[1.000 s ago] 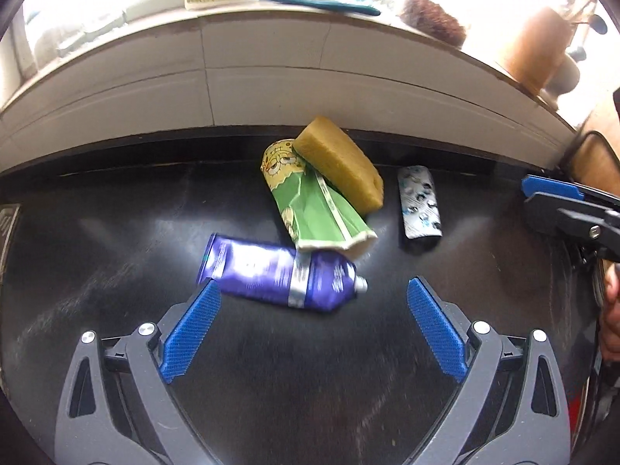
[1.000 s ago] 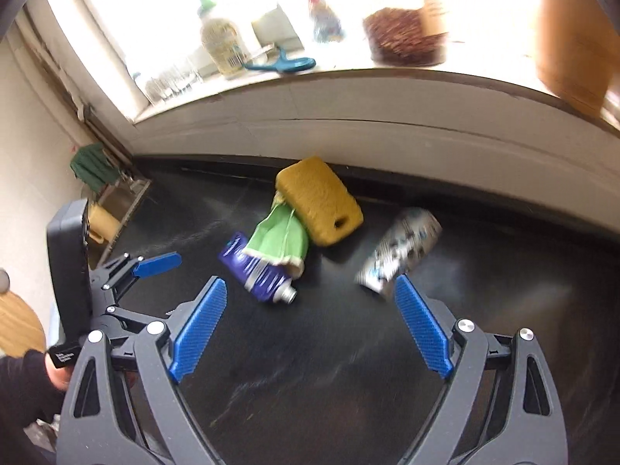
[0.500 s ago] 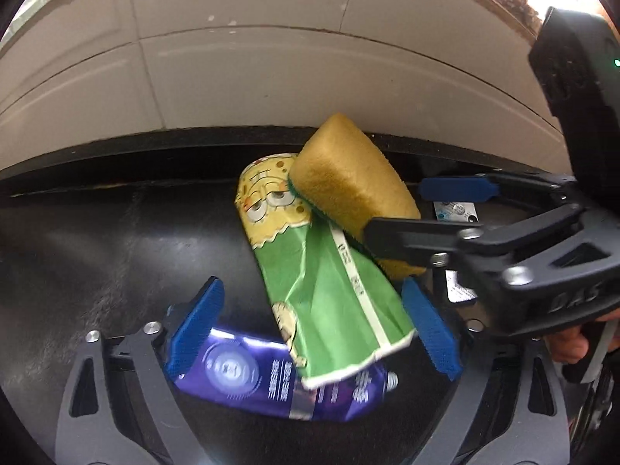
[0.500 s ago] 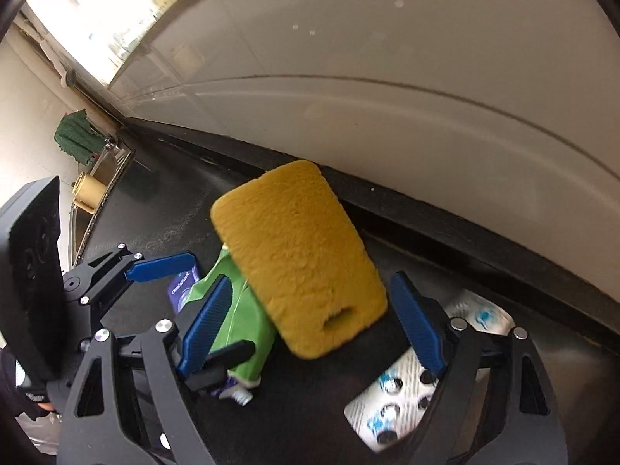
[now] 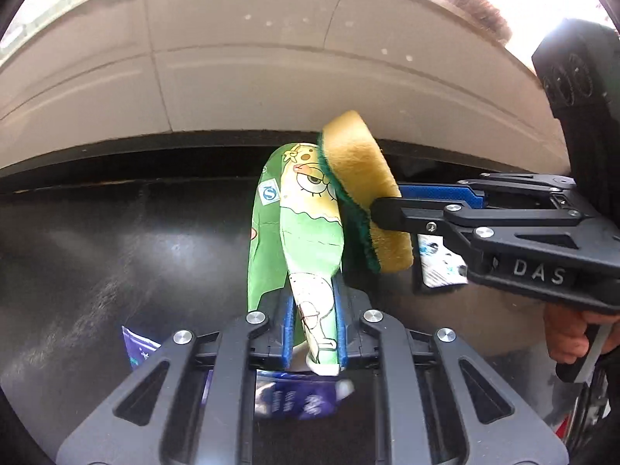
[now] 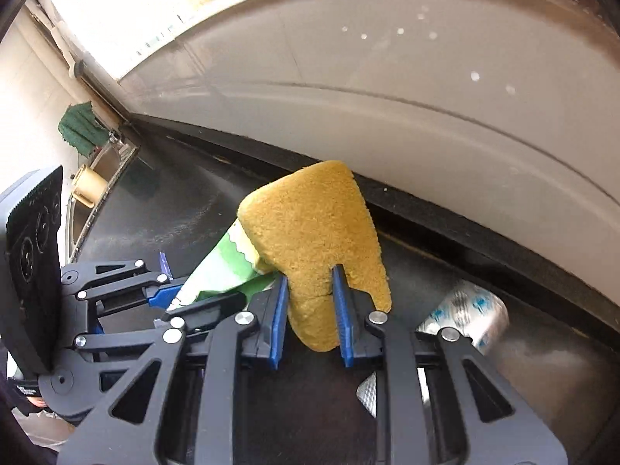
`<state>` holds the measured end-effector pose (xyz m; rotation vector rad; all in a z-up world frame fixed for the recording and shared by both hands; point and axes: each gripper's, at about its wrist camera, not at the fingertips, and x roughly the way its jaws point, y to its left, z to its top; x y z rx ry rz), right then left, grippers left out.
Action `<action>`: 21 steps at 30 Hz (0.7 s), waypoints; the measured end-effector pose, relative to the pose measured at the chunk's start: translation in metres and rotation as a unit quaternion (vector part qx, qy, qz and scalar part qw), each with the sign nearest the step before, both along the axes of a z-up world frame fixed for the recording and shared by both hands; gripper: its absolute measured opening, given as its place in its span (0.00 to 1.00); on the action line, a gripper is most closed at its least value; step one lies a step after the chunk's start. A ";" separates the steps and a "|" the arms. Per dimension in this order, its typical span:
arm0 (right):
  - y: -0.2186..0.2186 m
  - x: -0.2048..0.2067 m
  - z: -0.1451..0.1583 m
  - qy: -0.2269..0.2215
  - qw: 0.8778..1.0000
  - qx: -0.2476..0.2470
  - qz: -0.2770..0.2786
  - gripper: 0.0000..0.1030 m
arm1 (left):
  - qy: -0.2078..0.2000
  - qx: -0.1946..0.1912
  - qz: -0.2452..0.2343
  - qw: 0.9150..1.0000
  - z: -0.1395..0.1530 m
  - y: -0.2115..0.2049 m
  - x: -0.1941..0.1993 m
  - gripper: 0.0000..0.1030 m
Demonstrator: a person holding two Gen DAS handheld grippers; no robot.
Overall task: Collect trash
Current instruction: 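Grasp the green cartoon snack bag with left tool while right tool grasps the yellow sponge, then carry snack bag and sponge down to the bin and open both tools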
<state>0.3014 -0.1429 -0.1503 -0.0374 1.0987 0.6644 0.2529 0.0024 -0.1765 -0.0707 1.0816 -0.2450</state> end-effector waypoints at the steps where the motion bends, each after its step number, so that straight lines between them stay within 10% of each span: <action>1: -0.002 -0.007 0.005 -0.004 1.000 0.002 -0.003 0.21 | -0.008 0.003 0.001 1.000 0.007 0.002 -0.007 0.15; 12: -0.031 -0.113 0.069 -0.056 0.996 0.010 -0.071 0.21 | -0.060 0.018 0.019 0.998 0.076 0.010 -0.125 0.15; 21: -0.030 -0.218 0.052 -0.032 0.996 -0.018 -0.084 0.21 | -0.037 0.047 0.036 0.998 0.053 0.022 -0.241 0.15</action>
